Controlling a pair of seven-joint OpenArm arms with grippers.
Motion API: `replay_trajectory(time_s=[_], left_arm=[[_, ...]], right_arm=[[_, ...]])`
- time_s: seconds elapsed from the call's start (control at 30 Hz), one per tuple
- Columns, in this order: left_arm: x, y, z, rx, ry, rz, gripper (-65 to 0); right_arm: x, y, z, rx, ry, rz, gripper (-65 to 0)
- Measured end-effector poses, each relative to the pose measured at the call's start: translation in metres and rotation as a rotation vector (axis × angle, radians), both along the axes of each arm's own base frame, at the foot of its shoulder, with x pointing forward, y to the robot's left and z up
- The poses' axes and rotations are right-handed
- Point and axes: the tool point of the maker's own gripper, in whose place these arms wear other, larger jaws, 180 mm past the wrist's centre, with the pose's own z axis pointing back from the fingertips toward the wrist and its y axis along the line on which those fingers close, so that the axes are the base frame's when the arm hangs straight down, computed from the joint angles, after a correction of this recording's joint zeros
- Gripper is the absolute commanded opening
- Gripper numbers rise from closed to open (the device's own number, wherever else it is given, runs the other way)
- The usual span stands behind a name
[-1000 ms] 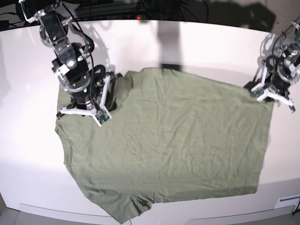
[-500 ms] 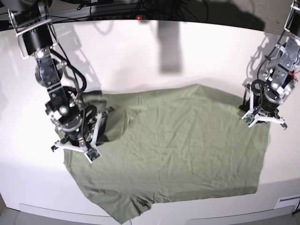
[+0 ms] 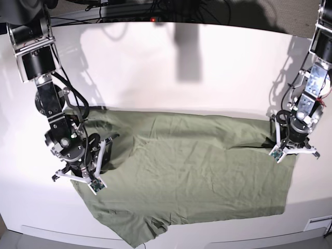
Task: Fold the T-shirt properly
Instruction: 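Lift the gripped shirt edge and fold it across the shirt body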
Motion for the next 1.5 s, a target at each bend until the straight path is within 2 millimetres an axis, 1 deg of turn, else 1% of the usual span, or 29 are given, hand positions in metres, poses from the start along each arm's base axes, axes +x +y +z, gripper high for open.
replay_trajectory(time_s=[0.07, 0.13, 0.3, 0.43, 0.5, 0.6, 0.67, 0.83, 0.9, 0.97, 1.07, 1.13, 1.2, 1.3, 1.37, 1.43, 1.5], left_arm=[[0.001, -0.005, 0.000, -0.012, -0.010, -0.013, -65.0], [0.001, -0.005, 0.000, -0.013, -0.015, -0.004, -65.0], [0.008, 0.015, -0.001, -0.063, -0.047, 0.116, -65.0], [0.010, 0.018, -0.004, -0.098, -0.058, 0.146, -65.0], [0.009, 0.018, -0.007, -0.098, -0.051, 0.147, -65.0], [0.010, 0.015, -0.005, -0.105, -0.061, 0.137, -65.0], [0.011, 0.014, -0.004, -0.111, -0.066, 0.133, -65.0], [0.011, 0.011, -0.004, -0.128, -0.077, 0.123, -65.0], [0.013, 0.011, -0.004, -0.135, -0.088, 0.114, -65.0], [0.014, 0.015, -0.007, -0.137, -0.088, 0.113, -65.0], [0.012, 0.030, -0.023, -0.127, -0.049, 0.148, -65.0], [0.010, 0.039, -0.032, -0.122, -0.028, 0.168, -65.0], [0.011, 0.044, -0.034, -0.119, -0.023, 0.179, -65.0], [0.016, 0.040, -0.027, -0.135, -0.061, 0.152, -65.0], [0.016, 0.037, -0.029, -0.140, -0.061, 0.150, -65.0], [0.018, 0.031, -0.029, -0.150, -0.068, 0.139, -65.0], [0.021, 0.024, -0.025, -0.167, -0.096, 0.113, -65.0]], right_arm=[[0.003, 0.000, 0.004, 0.000, -0.010, 0.000, -65.0], [0.006, 0.001, 0.008, 0.003, -0.021, 0.002, -65.0], [0.013, 0.002, 0.018, 0.008, -0.051, 0.011, -65.0], [0.017, 0.003, 0.020, 0.014, -0.064, 0.016, -65.0], [0.020, -0.001, 0.016, 0.015, -0.054, 0.003, -65.0], [0.031, -0.006, 0.004, 0.022, -0.018, -0.030, -65.0], [0.038, -0.005, -0.004, 0.037, 0.001, -0.044, -65.0], [0.054, 0.007, -0.017, 0.090, 0.019, -0.040, -65.0], [0.057, 0.009, -0.025, 0.099, 0.050, -0.058, -65.0], [0.060, 0.010, -0.033, 0.111, 0.073, -0.071, -65.0], [0.064, 0.012, -0.039, 0.130, 0.078, -0.077, -65.0], [0.065, 0.008, -0.043, 0.131, 0.083, -0.085, -65.0], [0.063, 0.004, -0.049, 0.132, 0.096, -0.094, -65.0], [0.060, 0.000, -0.057, 0.134, 0.108, -0.101, -65.0], [0.059, 0.000, -0.059, 0.139, 0.107, -0.099, -65.0], [0.061, 0.002, -0.058, 0.146, 0.090, -0.090, -65.0], [0.064, 0.004, -0.054, 0.155, 0.070, -0.080, -65.0]])
